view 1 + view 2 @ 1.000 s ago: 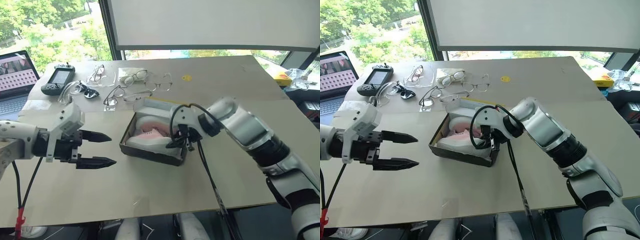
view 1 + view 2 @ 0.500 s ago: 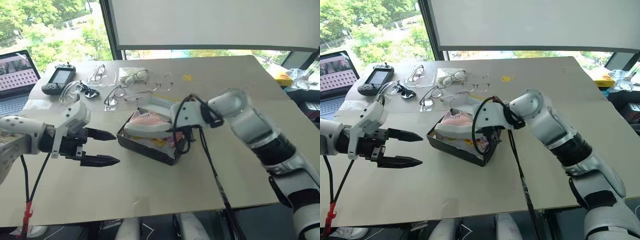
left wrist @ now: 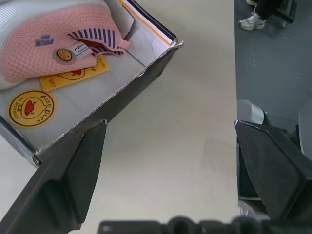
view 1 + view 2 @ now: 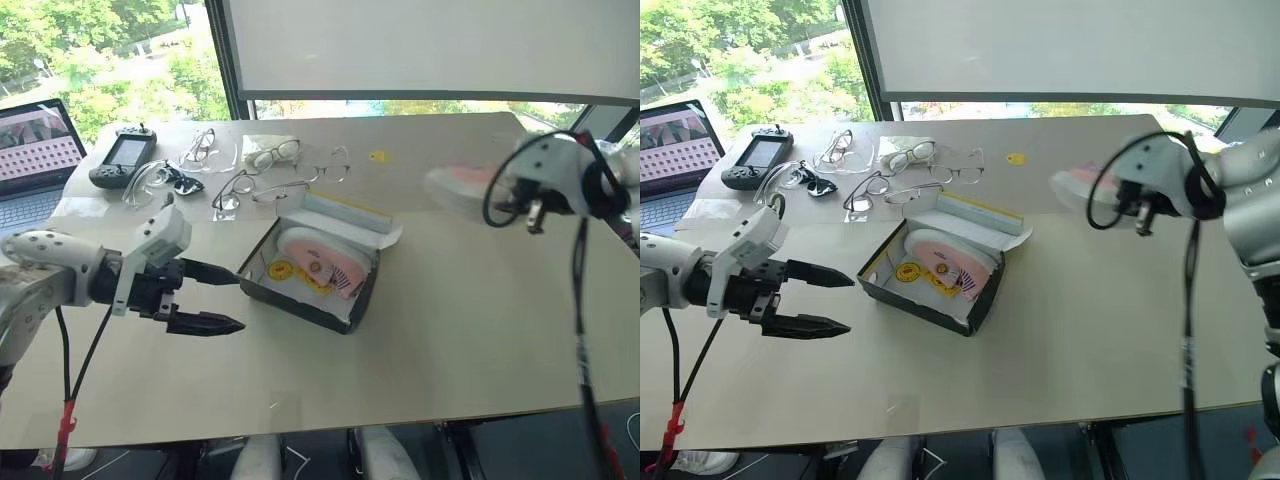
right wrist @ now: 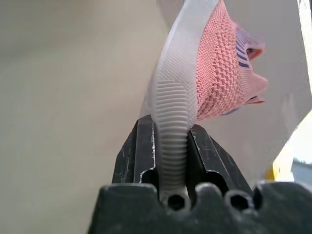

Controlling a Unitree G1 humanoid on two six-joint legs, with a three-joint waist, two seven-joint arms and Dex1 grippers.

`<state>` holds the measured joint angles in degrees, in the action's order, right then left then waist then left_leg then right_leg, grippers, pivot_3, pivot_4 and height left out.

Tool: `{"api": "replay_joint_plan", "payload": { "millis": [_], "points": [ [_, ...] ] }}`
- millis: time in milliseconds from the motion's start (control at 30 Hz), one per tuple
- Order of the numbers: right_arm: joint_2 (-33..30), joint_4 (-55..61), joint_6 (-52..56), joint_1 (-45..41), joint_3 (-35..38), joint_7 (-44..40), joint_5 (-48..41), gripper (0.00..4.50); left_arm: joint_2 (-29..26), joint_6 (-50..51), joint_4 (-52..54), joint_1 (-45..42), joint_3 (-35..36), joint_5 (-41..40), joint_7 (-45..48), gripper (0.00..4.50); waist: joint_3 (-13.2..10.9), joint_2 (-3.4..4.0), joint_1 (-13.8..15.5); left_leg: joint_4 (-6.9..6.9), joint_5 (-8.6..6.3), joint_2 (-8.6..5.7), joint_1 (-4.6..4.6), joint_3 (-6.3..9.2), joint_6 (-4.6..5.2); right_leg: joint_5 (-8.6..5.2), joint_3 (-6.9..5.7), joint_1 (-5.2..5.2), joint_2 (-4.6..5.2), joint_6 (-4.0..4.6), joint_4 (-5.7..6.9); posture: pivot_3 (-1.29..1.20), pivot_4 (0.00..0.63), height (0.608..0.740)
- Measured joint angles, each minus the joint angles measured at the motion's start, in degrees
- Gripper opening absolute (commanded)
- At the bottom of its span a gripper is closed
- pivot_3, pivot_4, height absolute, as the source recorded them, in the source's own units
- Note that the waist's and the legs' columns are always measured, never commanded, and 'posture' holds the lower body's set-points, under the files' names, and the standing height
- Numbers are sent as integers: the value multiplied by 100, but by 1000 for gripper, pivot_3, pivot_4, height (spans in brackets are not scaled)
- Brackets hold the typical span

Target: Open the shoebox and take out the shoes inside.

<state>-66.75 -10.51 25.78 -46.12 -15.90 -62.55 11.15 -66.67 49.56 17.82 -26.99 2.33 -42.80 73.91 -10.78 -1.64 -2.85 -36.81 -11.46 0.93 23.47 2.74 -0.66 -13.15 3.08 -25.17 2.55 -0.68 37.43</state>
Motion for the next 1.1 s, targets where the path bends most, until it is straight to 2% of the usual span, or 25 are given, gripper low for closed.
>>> {"api": "replay_joint_plan", "payload": {
  "millis": [100, 167, 233, 400, 500, 633, 733, 800, 933, 1100],
  "points": [
    [211, -11, -181, 378, -40, 363, 260, 341, 90, -94, -109, -197, -180, 86, 110, 4500, 0, 0, -111, 0, 0, -2, -22, -22, 1, -2, 29, -1, -5, -3, 28, 0, 150, 740],
    [388, 33, -314, 590, -112, 589, 455, 1331, 129, -129, -181, -299, -287, 156, 185, 4500, 0, 0, -163, 0, 0, -1, -35, -40, 1, -10, 50, 0, -8, -15, 43, 0, 150, 740],
    [509, 366, -108, 839, -110, 533, 475, 1903, 140, -184, -282, -365, -356, 234, 251, 4500, 0, -2, -196, -1, 0, 0, -48, -50, 1, -28, 61, 4, -10, -47, 53, 0, 150, 740],
    [457, 1469, 756, 1129, -21, -284, -65, 3614, 138, -218, -380, -386, -365, 325, 359, 4500, -2, 1, -200, -4, 0, -1, -52, -60, 1, -30, 71, 3, -9, -51, 59, 0, 150, 740],
    [106, 1862, 1377, 771, 372, -846, -561, 4466, 54, -217, -363, -204, -320, 333, 382, 4500, -2, 2, -170, -4, -3, 0, -52, -66, 5, -31, 73, 2, -7, -52, 55, 0, 150, 740],
    [622, 2320, 2663, -599, 950, -1060, -1516, 4466, -24, -219, -232, 140, -223, 374, 344, 4500, -3, 1, -235, -3, -4, 7, -61, -68, 7, -31, 76, 3, -14, -52, 60, 0, 150, 740],
    [1981, 2472, 3622, -1424, 982, -626, -2023, 4466, 9, -224, -153, 277, -83, 393, 163, 4500, 12, -24, -278, -3, -4, 9, -72, -67, 7, -30, 77, 14, -16, -51, 61, 0, 150, 740],
    [2808, 2453, 3900, -1507, 525, -231, -2153, 4466, 124, -239, -61, 289, 4, 397, 21, 4500, 15, -29, -263, -4, -4, 7, -66, -65, 7, -29, 76, 11, -16, -50, 62, 0, 150, 740],
    [3444, 2034, 3826, -1457, -185, 256, -2133, 4466, 202, -255, -89, 310, 233, 423, -232, 4500, 14, -28, -109, -11, -4, -3, -23, -59, 7, -7, 69, -19, -2, -15, 55, 0, 150, 740],
    [4038, 999, 2644, -1514, -1016, 777, -1576, 4466, 355, -261, -123, 326, 603, 390, -530, 4500, 16, -30, -78, -15, -8, -7, -13, -60, 7, -2, 69, -21, 6, -22, 45, 0, 150, 740]
  ]
}}
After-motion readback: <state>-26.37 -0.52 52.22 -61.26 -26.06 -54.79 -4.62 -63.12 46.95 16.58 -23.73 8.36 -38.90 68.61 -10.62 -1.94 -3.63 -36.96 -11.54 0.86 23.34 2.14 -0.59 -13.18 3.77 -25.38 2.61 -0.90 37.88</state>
